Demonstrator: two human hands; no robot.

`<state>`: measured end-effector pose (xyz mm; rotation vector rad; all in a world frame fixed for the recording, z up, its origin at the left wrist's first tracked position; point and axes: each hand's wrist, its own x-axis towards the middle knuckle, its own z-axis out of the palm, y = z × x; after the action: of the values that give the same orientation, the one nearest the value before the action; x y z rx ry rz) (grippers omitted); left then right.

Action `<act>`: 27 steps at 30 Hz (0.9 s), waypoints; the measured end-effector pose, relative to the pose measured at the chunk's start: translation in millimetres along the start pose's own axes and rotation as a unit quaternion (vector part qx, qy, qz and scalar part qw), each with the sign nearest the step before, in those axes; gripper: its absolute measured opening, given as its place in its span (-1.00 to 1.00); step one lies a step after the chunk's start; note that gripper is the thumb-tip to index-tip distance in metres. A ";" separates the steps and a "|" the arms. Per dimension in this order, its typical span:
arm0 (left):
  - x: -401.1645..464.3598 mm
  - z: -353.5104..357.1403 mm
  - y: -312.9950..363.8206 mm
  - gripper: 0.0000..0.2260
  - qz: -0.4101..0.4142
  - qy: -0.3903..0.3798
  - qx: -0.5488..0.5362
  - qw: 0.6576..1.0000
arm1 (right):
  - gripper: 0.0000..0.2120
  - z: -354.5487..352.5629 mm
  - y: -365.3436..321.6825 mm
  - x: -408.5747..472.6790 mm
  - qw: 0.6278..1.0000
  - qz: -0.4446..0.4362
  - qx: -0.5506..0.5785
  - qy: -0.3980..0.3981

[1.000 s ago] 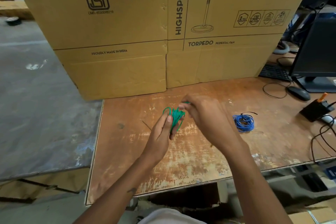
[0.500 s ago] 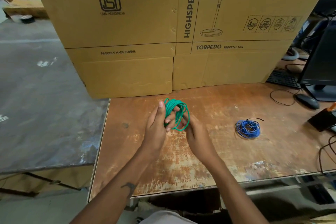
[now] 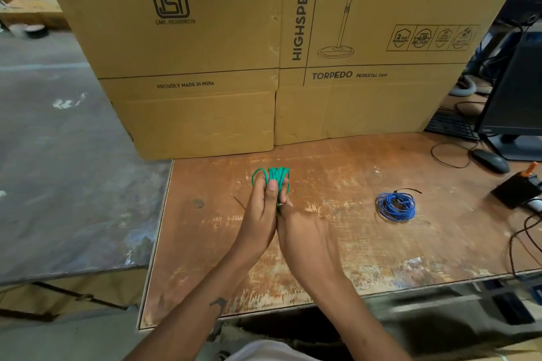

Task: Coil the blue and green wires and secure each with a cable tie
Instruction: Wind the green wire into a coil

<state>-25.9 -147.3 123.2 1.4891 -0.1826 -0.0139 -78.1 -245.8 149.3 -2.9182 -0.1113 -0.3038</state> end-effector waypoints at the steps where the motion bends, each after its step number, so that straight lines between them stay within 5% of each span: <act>1: -1.8 -0.1 -0.7 -0.65 -0.003 -0.009 0.027 1.000 | -0.76 -4.9 2.6 0.8 0.999 -0.007 -0.040 0.011; 4: -7.5 -1.5 -2.2 -0.73 0.003 -0.030 0.083 0.996 | -0.87 -15.0 11.3 4.3 0.995 -0.039 -0.076 0.046; 9: -12.3 -2.5 1.0 -0.67 -0.028 -0.069 0.090 0.993 | -0.78 -19.4 30.3 8.3 0.991 -0.091 0.008 0.096; 15: -21.6 -6.8 1.5 -0.69 -0.081 -0.108 0.113 0.984 | -0.30 -11.9 46.0 17.9 0.973 -0.031 0.231 0.000; 21: -18.9 -14.8 16.6 -0.68 -0.031 -0.124 0.215 0.968 | -0.55 -7.6 59.7 23.9 0.933 -0.079 0.339 -0.086; 27: -17.8 -15.0 14.8 -0.68 -0.026 -0.097 0.202 0.974 | -0.52 6.8 56.7 18.7 0.918 -0.079 0.387 0.015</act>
<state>-43.0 -129.0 134.8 1.9002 -0.3189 -0.1736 -53.1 -298.7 135.7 -2.1168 -0.3699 -0.2530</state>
